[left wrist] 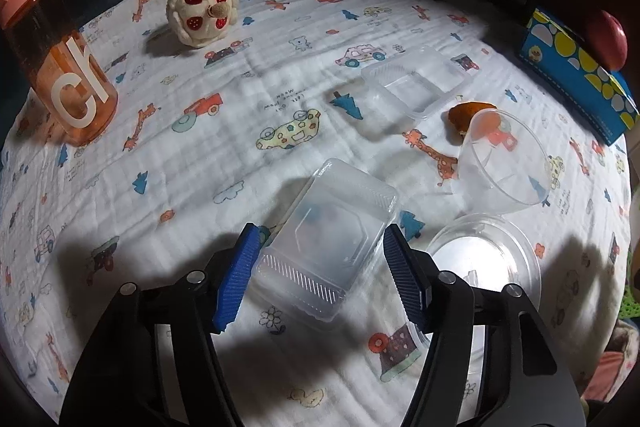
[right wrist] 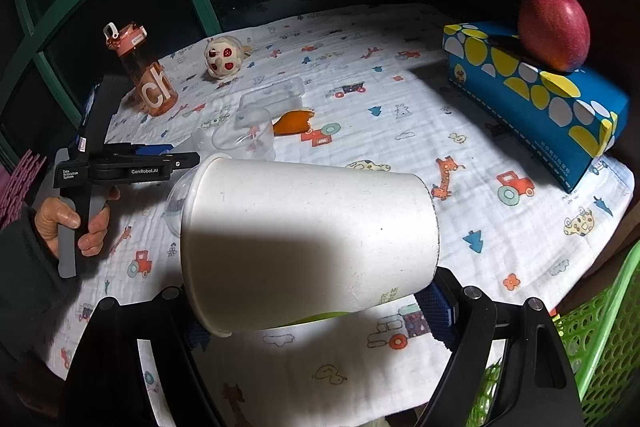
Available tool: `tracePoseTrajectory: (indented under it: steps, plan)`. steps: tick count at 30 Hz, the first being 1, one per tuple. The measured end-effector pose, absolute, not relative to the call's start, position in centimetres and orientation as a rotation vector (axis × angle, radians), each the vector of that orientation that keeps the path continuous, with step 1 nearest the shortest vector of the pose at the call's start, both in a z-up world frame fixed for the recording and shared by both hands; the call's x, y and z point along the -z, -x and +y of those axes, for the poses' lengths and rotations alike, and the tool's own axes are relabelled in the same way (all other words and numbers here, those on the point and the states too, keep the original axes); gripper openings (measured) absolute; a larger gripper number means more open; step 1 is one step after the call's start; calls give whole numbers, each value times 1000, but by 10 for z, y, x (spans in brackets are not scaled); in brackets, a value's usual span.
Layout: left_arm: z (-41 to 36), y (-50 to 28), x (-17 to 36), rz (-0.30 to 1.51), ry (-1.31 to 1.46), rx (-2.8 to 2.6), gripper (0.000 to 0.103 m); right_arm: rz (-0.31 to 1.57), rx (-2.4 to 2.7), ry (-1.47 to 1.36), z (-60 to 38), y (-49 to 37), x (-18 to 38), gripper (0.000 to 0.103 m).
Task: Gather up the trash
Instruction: 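Drop the paper cup into the wastebasket with the right tool while the left tool holds the box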
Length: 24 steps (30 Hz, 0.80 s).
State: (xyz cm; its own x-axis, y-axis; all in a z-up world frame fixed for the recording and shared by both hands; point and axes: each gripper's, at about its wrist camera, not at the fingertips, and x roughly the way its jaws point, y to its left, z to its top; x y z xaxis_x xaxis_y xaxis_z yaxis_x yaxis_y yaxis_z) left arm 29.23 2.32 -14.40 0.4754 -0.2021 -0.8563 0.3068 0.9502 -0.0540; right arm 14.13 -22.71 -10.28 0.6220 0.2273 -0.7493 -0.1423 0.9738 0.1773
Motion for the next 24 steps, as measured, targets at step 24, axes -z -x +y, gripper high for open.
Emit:
tracePoseTrajectory:
  steps: [24]
  plan:
    - [16, -231, 60, 889, -51, 331, 60, 753, 31, -207, -333, -51, 59, 79]
